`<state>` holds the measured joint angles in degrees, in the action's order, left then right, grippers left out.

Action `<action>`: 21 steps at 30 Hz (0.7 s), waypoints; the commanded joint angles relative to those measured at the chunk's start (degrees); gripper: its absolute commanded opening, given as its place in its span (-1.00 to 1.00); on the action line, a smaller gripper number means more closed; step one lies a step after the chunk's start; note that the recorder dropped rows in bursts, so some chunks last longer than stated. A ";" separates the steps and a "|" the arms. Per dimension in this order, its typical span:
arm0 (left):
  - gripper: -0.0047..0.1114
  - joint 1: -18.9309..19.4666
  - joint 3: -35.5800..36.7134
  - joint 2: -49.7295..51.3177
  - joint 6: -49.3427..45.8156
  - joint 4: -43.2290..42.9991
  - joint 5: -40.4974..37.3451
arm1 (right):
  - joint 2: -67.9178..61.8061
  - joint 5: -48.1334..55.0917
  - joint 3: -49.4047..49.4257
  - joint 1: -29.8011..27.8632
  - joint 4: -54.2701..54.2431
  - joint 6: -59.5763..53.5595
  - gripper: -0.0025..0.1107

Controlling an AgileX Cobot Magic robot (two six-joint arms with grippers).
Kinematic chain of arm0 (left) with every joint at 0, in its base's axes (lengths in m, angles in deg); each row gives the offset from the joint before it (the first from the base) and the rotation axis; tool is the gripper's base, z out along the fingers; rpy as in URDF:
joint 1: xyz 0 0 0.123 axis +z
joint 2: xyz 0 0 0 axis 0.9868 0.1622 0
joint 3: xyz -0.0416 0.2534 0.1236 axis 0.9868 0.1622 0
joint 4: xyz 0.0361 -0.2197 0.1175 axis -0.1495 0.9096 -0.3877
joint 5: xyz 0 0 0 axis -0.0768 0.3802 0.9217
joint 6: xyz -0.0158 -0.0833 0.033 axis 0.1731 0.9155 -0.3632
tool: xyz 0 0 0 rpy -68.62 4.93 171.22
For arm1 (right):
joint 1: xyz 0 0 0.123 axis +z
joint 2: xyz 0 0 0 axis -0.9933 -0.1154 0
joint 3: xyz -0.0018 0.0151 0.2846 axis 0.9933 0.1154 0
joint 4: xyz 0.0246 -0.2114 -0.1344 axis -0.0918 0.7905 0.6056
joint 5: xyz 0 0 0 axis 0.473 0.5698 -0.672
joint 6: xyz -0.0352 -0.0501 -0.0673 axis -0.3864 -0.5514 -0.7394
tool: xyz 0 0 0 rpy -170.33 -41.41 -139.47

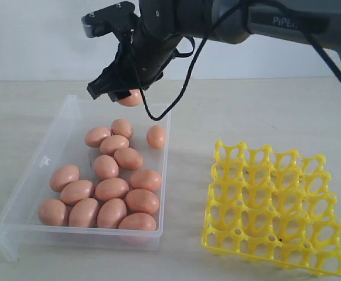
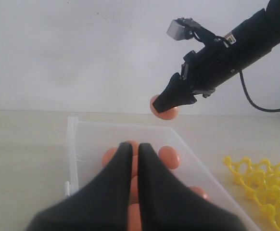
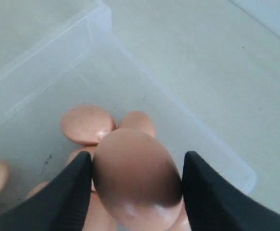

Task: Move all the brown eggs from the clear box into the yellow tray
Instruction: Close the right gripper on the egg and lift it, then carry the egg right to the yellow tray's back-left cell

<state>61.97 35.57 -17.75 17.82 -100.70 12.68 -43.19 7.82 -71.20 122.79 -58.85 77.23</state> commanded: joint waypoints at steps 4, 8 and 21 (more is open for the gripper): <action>-0.85 -0.45 0.15 -0.15 0.47 0.13 0.08 | 13.18 -26.53 22.76 -0.25 1.86 3.49 -0.96; -0.85 -0.45 0.15 -0.15 0.47 0.13 0.33 | 22.18 -40.91 36.30 -0.52 1.68 3.82 -0.96; -0.85 -0.45 0.15 -0.15 0.47 0.13 0.33 | 32.53 -78.38 65.26 -5.73 -10.60 0.35 -0.96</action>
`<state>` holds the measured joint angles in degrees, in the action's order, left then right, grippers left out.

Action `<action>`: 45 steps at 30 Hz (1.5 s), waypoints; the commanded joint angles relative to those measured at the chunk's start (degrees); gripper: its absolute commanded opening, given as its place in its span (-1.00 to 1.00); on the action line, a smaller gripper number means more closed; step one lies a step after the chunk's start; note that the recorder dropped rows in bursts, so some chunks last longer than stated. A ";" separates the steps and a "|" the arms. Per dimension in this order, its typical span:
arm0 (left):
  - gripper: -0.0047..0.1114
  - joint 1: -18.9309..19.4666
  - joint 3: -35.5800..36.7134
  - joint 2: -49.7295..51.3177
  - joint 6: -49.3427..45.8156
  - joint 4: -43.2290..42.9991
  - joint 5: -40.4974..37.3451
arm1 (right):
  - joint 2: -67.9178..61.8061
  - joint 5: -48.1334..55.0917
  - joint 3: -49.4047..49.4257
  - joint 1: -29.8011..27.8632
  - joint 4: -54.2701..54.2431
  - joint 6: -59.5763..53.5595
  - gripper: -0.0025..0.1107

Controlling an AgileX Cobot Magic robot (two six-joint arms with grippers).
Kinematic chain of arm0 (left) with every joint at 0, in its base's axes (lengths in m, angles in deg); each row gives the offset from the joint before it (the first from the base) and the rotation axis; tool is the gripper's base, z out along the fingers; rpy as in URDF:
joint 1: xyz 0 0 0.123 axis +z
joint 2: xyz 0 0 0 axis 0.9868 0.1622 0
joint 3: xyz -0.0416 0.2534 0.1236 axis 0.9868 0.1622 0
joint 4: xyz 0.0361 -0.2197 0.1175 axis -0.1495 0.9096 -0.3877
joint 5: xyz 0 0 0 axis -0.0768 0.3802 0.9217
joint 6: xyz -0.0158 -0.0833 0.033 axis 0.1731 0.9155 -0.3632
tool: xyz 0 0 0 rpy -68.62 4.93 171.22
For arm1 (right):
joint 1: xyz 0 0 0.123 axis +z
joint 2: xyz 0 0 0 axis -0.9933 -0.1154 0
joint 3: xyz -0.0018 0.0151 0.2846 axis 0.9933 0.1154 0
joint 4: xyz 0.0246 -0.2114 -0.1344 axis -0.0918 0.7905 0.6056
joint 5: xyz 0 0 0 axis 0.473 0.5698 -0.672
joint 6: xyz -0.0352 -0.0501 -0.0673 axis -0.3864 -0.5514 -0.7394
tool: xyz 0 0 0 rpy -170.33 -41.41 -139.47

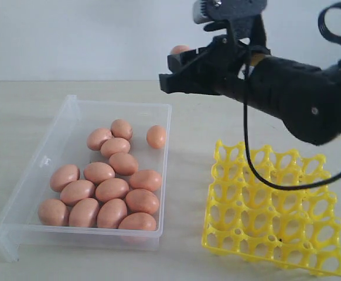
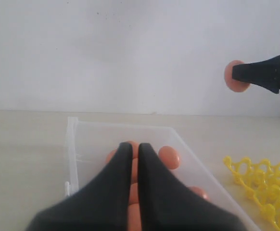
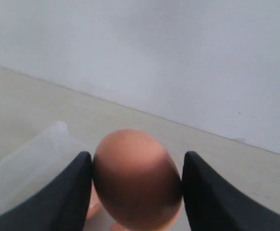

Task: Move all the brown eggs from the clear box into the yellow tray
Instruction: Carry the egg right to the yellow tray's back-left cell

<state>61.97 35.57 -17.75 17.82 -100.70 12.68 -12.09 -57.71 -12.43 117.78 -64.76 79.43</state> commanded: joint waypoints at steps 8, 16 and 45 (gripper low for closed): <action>-0.85 -0.45 0.15 -0.15 0.47 0.13 0.33 | 1.44 -28.75 18.07 -0.72 -8.56 -0.96 -0.96; -0.85 -0.45 0.15 -0.15 0.47 0.13 0.10 | -0.35 -30.77 23.08 -0.72 -10.49 -0.11 -0.96; -0.85 -0.45 0.15 -0.15 0.47 0.13 0.25 | -16.23 -42.06 21.89 -0.72 -8.76 17.42 -0.96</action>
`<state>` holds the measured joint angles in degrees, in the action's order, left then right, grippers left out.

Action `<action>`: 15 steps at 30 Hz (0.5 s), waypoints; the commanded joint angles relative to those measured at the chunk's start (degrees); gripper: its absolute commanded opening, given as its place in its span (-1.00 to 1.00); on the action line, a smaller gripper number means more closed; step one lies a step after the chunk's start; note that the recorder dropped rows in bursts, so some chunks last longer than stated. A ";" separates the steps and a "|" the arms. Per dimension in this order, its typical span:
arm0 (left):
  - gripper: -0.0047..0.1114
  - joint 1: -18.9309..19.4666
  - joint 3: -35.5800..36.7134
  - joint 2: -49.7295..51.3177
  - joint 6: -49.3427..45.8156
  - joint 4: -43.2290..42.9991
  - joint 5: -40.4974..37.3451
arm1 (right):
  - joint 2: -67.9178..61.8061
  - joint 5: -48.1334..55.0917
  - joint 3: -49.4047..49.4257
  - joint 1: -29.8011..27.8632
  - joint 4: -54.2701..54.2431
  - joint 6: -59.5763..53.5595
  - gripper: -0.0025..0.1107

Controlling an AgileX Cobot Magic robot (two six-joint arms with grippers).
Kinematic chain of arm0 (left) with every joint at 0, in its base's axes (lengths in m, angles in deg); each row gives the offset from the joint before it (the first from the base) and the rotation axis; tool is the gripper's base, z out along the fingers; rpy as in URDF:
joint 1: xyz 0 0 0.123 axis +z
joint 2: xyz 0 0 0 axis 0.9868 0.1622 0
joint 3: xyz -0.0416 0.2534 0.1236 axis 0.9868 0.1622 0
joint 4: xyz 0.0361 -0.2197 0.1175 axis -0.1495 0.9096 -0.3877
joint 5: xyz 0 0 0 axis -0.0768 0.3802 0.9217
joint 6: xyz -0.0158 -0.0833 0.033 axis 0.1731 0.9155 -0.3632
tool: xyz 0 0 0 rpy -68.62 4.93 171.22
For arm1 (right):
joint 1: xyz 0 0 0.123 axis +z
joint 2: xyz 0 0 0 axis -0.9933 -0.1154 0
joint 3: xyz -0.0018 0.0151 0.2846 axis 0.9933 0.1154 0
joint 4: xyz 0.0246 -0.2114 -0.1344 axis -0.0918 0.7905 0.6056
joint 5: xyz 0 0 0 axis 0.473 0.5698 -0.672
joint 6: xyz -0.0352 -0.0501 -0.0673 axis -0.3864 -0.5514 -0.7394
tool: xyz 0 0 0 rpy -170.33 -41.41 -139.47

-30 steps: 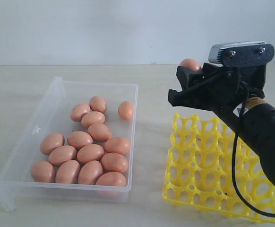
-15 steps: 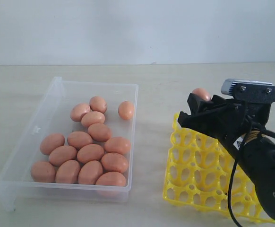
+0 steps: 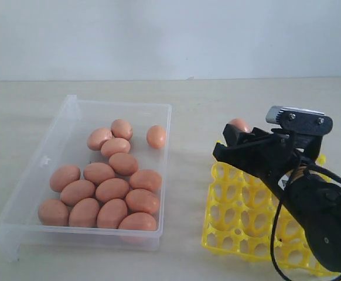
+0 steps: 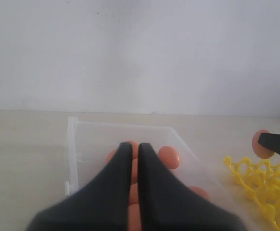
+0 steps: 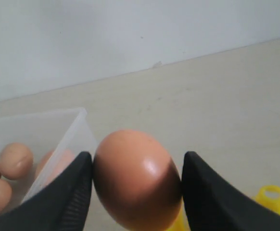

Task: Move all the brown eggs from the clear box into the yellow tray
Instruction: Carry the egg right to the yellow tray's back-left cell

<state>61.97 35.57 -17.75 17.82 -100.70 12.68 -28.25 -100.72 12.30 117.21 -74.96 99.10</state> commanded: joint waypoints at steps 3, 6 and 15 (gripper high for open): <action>-0.85 -0.45 0.15 -0.15 0.47 0.13 0.25 | -0.07 4.55 -5.44 -0.16 1.45 -5.72 -0.96; -0.85 -0.45 0.15 -0.15 0.47 0.13 0.25 | -0.09 7.61 -6.19 -0.16 -1.32 -7.68 -0.96; -0.85 -0.45 0.15 -0.15 0.47 0.13 0.14 | -0.09 9.44 -6.19 -2.24 -0.26 -7.67 -0.96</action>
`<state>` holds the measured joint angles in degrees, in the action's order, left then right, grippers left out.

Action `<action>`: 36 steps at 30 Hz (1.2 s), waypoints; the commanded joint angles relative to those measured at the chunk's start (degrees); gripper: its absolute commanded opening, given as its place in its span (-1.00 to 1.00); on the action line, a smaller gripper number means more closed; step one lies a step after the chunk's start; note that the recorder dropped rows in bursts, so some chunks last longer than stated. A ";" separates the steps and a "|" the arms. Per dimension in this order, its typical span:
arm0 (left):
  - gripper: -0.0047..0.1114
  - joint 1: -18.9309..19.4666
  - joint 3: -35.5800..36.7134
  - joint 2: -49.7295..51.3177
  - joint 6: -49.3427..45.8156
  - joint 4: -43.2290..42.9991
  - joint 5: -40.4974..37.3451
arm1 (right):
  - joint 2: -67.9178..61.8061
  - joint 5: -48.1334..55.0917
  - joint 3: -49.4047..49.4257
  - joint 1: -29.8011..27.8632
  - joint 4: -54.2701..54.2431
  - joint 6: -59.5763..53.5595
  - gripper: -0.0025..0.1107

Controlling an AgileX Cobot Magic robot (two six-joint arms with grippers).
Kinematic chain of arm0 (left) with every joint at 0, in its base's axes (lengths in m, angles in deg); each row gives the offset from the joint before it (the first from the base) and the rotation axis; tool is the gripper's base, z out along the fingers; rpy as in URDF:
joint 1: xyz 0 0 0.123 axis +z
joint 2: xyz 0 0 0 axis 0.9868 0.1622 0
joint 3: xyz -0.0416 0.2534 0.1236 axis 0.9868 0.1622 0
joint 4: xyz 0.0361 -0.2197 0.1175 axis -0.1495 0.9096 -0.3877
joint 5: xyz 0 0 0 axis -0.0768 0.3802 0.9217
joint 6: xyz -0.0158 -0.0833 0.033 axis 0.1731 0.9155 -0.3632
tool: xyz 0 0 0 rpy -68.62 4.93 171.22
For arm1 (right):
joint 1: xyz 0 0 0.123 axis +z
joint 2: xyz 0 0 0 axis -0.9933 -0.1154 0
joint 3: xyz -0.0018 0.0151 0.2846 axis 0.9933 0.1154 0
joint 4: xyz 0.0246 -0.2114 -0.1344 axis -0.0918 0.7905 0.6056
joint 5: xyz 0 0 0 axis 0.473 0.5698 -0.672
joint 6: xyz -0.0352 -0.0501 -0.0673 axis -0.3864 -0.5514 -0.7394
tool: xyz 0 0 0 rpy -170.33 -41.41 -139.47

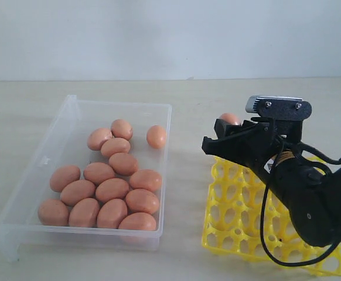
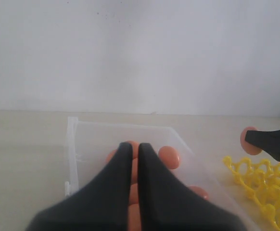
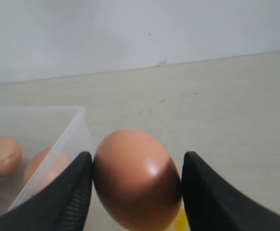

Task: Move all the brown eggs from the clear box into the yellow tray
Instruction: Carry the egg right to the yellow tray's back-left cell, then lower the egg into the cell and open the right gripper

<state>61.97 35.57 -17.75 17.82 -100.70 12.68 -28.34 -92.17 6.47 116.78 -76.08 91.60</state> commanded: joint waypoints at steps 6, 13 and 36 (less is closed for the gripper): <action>-0.85 -0.45 0.15 -0.15 0.47 0.13 0.14 | 0.00 1.20 -0.36 -3.15 3.74 -0.06 -0.96; -0.85 -0.45 0.15 -0.15 0.47 0.13 0.14 | -1.92 -1.05 -0.48 -3.15 7.31 0.02 -0.96; -0.85 -0.45 0.15 -0.15 0.47 0.13 0.33 | -5.84 -0.66 -2.32 -3.15 5.30 -1.34 -0.96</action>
<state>61.97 35.57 -17.75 17.82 -100.70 12.68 -34.31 -92.92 4.46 114.09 -70.16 91.24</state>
